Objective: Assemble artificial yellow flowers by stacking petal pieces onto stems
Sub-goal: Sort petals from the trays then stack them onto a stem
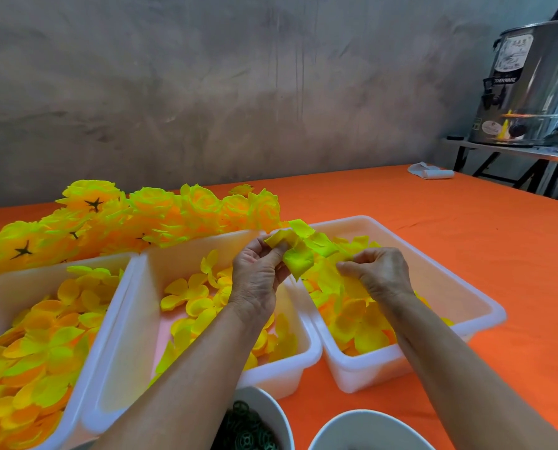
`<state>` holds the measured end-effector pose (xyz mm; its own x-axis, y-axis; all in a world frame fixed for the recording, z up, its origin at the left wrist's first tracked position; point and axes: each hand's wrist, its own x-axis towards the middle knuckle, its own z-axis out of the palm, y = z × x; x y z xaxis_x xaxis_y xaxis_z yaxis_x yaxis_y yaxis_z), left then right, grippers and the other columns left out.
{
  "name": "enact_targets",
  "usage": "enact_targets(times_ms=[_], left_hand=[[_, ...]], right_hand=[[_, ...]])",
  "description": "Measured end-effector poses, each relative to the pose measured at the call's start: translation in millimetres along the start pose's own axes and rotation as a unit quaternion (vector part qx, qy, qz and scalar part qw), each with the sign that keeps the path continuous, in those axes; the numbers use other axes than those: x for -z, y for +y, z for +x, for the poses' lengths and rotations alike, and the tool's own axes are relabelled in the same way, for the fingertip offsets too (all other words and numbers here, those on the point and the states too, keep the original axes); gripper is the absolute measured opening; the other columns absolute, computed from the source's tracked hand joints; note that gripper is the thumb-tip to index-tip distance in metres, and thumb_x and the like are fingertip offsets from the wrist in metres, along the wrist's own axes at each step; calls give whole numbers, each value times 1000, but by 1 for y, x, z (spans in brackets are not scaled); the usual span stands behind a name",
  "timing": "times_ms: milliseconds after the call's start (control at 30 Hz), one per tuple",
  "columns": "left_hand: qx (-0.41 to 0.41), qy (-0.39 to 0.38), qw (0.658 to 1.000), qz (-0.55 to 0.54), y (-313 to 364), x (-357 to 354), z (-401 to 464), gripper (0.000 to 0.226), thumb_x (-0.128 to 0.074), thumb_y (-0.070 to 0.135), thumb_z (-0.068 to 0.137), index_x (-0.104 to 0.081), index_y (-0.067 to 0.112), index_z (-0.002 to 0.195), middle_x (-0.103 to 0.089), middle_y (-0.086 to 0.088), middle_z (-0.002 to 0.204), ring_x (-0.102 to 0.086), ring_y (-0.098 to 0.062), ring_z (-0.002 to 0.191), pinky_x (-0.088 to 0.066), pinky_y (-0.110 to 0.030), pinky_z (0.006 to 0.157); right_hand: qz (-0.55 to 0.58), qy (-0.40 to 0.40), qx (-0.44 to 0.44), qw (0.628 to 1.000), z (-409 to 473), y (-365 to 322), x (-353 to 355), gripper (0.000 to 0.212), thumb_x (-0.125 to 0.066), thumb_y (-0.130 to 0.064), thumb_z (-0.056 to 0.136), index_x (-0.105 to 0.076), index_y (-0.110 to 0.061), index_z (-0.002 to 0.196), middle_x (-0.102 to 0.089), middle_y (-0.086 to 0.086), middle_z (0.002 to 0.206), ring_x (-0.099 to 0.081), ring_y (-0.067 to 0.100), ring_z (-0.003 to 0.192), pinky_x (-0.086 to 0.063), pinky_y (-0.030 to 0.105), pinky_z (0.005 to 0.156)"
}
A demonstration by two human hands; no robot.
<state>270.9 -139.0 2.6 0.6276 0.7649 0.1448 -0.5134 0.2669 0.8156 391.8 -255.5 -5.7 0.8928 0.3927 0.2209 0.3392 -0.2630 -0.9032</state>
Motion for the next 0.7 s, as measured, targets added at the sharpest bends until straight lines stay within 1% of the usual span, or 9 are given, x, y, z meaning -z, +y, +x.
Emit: enact_targets(times_ms=[100,200,267,300,367,400,467,567,700], left_hand=[[0,-15,1000,0,0,0,0,16,-55,-5,86,-63,9,85,-72,3,70,-69,-9,67,-59,-29,57],[2,-29,1000,-1,1,-1,0,16,-55,-4,86,-63,10,86,-72,2,72,-69,-10,69,-58,-34,66],[0,-37,999,1,1,-1,-1,18,-55,-5,86,-63,11,85,-73,3,72,-69,-10,69,-58,-34,64],[-2,-41,999,6,0,-2,-2,19,-55,-5,86,-63,13,83,-73,3,72,-69,-10,69,-58,-33,63],[-10,-50,998,26,-1,-3,-4,21,-56,-5,85,-62,15,81,-72,3,71,-69,-9,68,-58,-31,62],[-15,-55,998,39,-1,-4,-5,21,-56,-5,85,-61,15,80,-72,4,70,-69,-8,67,-58,-30,61],[-24,-59,996,59,-2,-4,-6,21,-56,-5,85,-61,14,81,-72,6,70,-68,-8,68,-58,-29,61],[-28,-48,996,69,-1,-4,-7,20,-57,-5,85,-61,14,82,-71,5,71,-67,-10,69,-57,-30,62],[-37,-38,995,86,-2,-5,-7,18,-58,-5,86,-62,13,84,-72,4,75,-67,-12,72,-57,-31,63]], right_hand=[[12,-16,14,1000,1,0,-2,19,-86,-21,64,-68,-17,69,-67,2,76,-62,17,77,-46,27,73],[43,-16,74,996,2,-5,-3,25,-79,-13,72,-72,-12,96,-70,3,91,-64,14,88,-49,30,87],[123,-8,81,989,1,-11,-1,11,-69,-20,83,-73,-13,92,-72,5,92,-64,10,84,-50,30,84],[175,-37,56,982,-2,-14,-1,16,-65,-28,86,-73,-14,86,-72,5,88,-63,8,77,-50,27,75],[246,-145,-14,958,-5,-17,0,31,-61,-41,78,-71,-12,84,-70,6,79,-60,11,64,-46,21,57],[263,-192,-34,945,-7,-19,0,29,-63,-38,75,-69,-11,83,-68,5,74,-59,13,60,-44,19,52],[288,-237,-46,927,-8,-18,1,6,-64,-18,80,-66,-12,80,-66,1,63,-59,12,55,-45,18,48],[336,-243,-51,908,-4,-14,3,10,-60,-4,82,-62,-13,78,-67,-1,60,-61,6,51,-48,17,48],[311,-261,-32,913,-5,-13,2,21,-71,-9,60,-62,-14,78,-69,-2,67,-63,7,57,-48,19,50]])
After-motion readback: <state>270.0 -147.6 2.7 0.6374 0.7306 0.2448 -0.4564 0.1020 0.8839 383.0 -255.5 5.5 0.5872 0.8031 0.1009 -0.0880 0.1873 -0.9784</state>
